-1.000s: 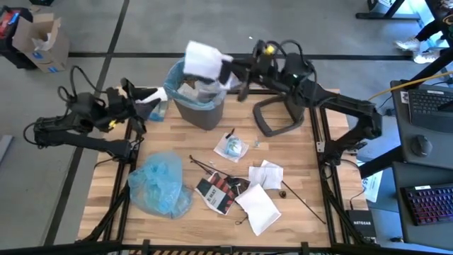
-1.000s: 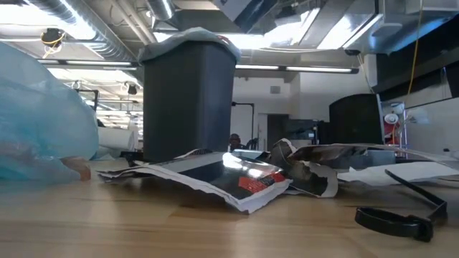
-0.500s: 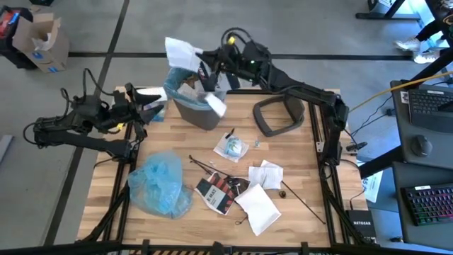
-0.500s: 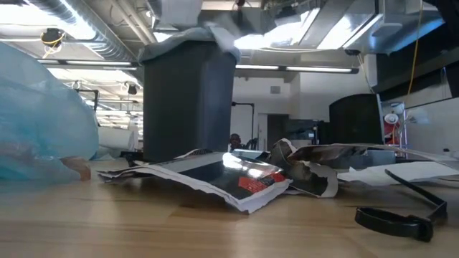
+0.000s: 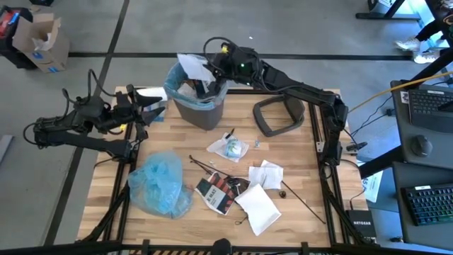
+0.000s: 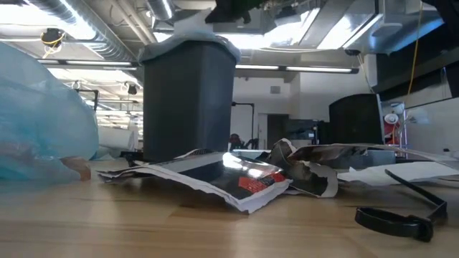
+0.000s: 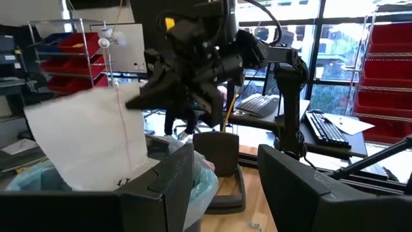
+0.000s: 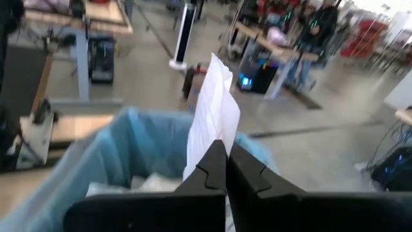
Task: Pick and place trash into bin
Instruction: Put the white notebook and white carton into the trash bin, then put the blue carton into the trash bin
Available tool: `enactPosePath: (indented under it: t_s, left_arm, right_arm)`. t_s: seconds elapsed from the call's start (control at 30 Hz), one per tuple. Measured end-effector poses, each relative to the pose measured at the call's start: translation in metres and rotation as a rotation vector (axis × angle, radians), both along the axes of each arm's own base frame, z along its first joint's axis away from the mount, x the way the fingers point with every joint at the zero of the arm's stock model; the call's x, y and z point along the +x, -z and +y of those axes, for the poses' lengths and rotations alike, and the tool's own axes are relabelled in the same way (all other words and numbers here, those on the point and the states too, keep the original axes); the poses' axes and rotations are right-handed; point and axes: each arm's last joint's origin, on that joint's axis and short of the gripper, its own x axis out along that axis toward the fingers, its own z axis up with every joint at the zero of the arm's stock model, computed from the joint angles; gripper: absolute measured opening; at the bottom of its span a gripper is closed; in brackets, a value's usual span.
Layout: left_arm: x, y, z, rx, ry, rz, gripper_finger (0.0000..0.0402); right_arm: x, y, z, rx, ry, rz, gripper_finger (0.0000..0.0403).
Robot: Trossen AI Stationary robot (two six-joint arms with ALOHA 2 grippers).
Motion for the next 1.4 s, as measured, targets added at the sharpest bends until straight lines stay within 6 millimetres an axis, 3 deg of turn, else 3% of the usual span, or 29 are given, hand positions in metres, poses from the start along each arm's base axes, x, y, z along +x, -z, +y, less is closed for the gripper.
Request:
enactPosePath:
  t_s: [0.13,0.27,0.33,0.5,0.57,0.73,0.83,1.2,1.4]
  left_arm:
    - [0.000,0.001,0.000,-0.001,0.000,0.007,0.0166]
    - [0.001,0.002,0.000,-0.002,0.000,0.015,0.0166]
    - [0.003,0.002,0.000,-0.002,0.000,0.022,0.0166]
    - [0.007,0.004,0.000,-0.002,-0.001,0.039,0.0166]
    - [0.010,0.004,0.000,0.001,-0.002,0.048,0.0166]
    - [0.024,0.006,0.002,-0.012,-0.071,0.053,0.0166]
    - [0.037,0.001,0.007,-0.025,-0.141,0.036,0.0166]
    - [0.085,-0.053,0.064,-0.029,-0.359,0.152,0.0166]
    - [0.123,-0.041,0.114,-0.105,-0.329,0.309,0.0166]
  right_arm:
    - [-0.001,0.008,0.001,0.063,0.009,0.056,0.0018]
    - [-0.002,0.007,0.002,0.126,0.017,0.037,0.0073]
    - [-0.004,-0.003,0.002,0.130,0.018,0.016,0.0108]
    - [-0.020,-0.049,0.004,0.115,0.060,-0.088,0.0174]
    - [-0.024,-0.056,0.001,0.115,0.086,-0.091,0.0186]
    - [-0.024,-0.037,-0.005,0.164,0.110,0.047,0.0188]
    - [-0.031,-0.039,-0.001,0.172,0.108,0.090,0.0186]
    - [-0.052,-0.058,0.008,0.175,0.109,0.072,0.0186]
    - [-0.055,-0.058,0.009,0.210,0.120,0.072,0.0186]
